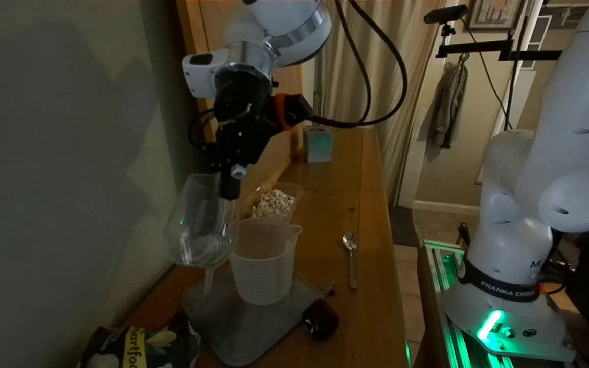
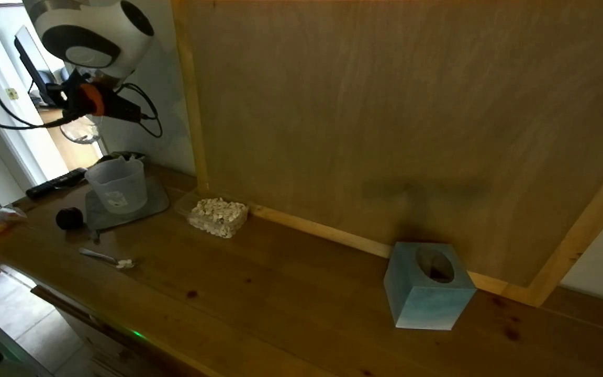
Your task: Pour the contents from the glass cup into the jar
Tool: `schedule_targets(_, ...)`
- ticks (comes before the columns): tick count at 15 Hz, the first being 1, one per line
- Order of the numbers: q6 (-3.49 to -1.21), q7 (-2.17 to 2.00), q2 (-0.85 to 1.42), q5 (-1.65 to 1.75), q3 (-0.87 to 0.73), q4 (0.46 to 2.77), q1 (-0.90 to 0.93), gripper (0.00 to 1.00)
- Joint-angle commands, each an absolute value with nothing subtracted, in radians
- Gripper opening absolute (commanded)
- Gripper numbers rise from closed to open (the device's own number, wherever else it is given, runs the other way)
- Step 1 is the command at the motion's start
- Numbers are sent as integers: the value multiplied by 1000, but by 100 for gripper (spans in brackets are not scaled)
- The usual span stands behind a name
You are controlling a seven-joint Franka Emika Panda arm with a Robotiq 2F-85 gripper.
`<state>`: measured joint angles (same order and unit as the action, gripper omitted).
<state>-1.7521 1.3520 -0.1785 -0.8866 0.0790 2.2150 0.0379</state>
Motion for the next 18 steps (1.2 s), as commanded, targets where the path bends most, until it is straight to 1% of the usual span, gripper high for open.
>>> schedule_targets(1,-1796,1178,-233,-768,99,2190,60,1)
schedule_targets(13,-1920,690,-372,-442,100,2198,93,1)
schedule_targets(14,-1922,670,-381,-431,97,2197,97,1)
schedule_targets(15,-1903,728,-336,-459,75,2185,115,4)
schedule_targets(18,-1907,690,-360,-444,73,2186,120,4)
